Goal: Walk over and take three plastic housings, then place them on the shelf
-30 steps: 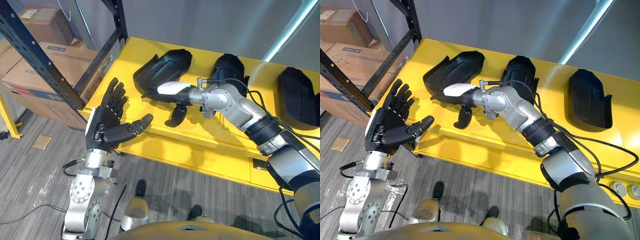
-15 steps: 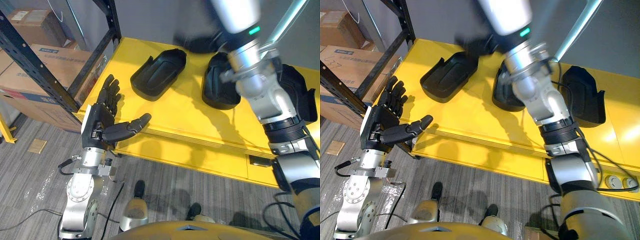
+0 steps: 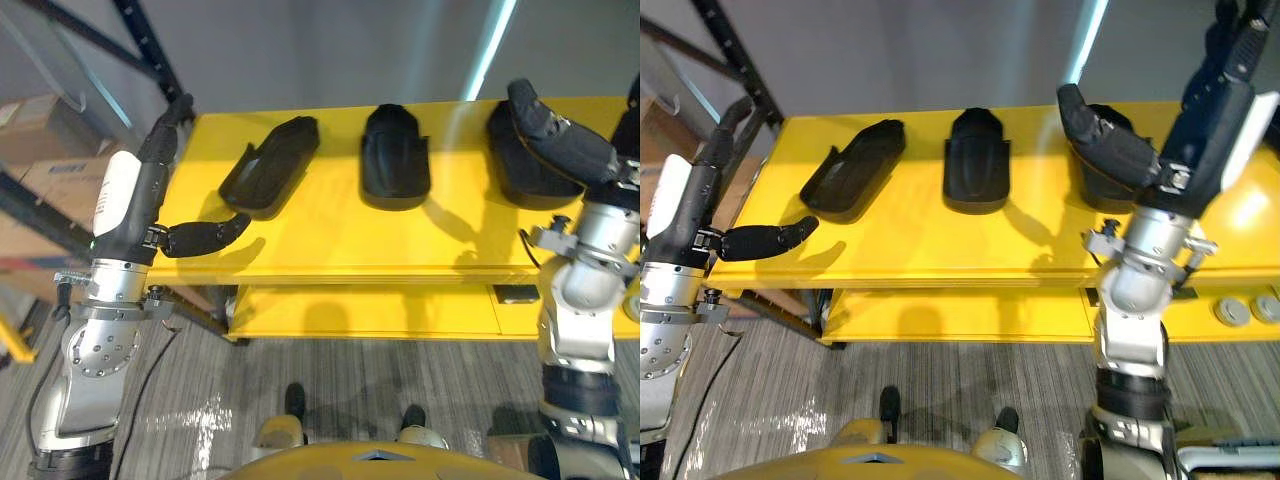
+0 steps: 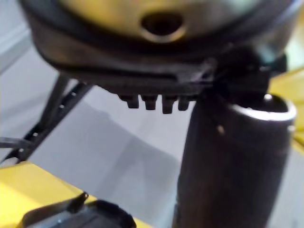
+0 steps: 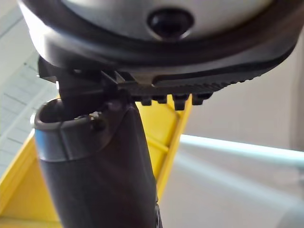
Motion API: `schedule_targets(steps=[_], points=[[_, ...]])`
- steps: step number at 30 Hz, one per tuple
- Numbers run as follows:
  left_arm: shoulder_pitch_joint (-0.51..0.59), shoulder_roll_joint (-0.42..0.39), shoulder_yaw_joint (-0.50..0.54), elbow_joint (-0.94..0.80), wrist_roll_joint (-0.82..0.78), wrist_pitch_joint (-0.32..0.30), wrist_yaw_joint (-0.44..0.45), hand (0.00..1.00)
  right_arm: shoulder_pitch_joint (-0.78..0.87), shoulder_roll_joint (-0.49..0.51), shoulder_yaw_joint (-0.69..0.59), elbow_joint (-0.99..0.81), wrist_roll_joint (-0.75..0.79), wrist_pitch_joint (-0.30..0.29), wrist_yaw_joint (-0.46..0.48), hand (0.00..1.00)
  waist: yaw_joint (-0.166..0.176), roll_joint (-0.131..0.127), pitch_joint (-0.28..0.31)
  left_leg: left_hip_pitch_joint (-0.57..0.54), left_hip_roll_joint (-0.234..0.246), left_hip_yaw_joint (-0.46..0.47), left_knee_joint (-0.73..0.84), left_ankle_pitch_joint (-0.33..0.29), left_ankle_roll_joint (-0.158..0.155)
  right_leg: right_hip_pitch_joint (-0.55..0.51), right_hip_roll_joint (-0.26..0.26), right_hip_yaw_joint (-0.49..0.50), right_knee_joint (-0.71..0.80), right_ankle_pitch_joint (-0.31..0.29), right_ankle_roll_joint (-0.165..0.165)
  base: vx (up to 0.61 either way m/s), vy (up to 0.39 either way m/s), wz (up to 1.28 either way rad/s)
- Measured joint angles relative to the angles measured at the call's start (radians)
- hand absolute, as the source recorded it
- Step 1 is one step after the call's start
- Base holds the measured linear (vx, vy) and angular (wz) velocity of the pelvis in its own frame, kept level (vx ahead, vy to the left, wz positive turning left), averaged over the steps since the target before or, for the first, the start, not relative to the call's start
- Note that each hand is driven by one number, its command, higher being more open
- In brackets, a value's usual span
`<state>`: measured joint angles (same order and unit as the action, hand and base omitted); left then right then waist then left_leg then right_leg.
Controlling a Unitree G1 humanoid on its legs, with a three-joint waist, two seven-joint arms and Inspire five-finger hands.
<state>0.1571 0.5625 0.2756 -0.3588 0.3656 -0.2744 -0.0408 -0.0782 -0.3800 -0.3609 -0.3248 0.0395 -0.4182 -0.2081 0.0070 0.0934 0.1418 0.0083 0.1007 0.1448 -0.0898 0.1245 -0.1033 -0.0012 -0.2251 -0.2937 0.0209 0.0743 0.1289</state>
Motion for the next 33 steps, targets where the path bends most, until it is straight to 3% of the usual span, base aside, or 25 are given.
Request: schedule_targets(steps=[6,9,13,18,26,33], points=[[-0.006,0.110,-0.001,0.076,-0.015,-0.012,-0.170,1.00,0.157,-0.010,-0.123,-0.038,0.057,0.001,0.168,1.00,-0.076,0.035,-0.018,0.023,0.000,0.066,0.000,-0.026,-0.001,-0.018,0.003,0.065,-0.005,0.002,0.007,0.02,0.000,-0.35],[-0.012,0.117,-0.007,0.096,-0.060,0.026,-0.257,1.00,0.191,-0.015,-0.124,-0.038,0.061,0.007,0.238,1.00,-0.085,0.047,-0.018,0.030,0.000,0.079,0.001,-0.030,-0.001,-0.023,0.004,0.081,-0.005,0.003,0.006,0.02,0.000,-0.12],[-0.033,0.116,-0.030,0.165,-0.129,0.136,-0.334,1.00,0.191,-0.019,-0.107,-0.038,0.061,0.029,0.270,1.00,-0.088,0.057,-0.018,0.015,0.000,0.079,0.002,-0.030,-0.001,-0.039,0.004,0.081,-0.002,0.002,0.007,0.00,-0.001,0.02],[-0.033,0.116,-0.029,0.239,-0.129,0.211,-0.338,1.00,0.191,-0.020,-0.102,-0.038,0.064,0.038,0.275,1.00,-0.085,0.059,-0.014,0.010,-0.003,0.076,0.004,-0.030,-0.001,-0.052,0.000,0.081,0.019,-0.005,0.011,0.00,0.000,0.02],[-0.029,0.114,-0.013,0.252,-0.132,0.212,-0.366,1.00,0.184,-0.066,-0.068,-0.041,0.107,0.038,0.347,1.00,-0.063,0.096,0.017,0.002,-0.004,0.053,0.004,-0.029,0.002,-0.071,-0.009,0.068,0.071,-0.043,0.010,0.00,-0.004,0.06],[-0.030,0.105,-0.013,0.278,-0.132,0.209,-0.369,1.00,0.138,-0.067,0.029,-0.041,0.145,0.038,0.410,1.00,-0.062,0.099,0.034,-0.008,-0.018,0.026,0.005,-0.024,0.006,-0.101,-0.034,0.052,0.146,-0.082,0.017,0.01,0.001,0.12]])
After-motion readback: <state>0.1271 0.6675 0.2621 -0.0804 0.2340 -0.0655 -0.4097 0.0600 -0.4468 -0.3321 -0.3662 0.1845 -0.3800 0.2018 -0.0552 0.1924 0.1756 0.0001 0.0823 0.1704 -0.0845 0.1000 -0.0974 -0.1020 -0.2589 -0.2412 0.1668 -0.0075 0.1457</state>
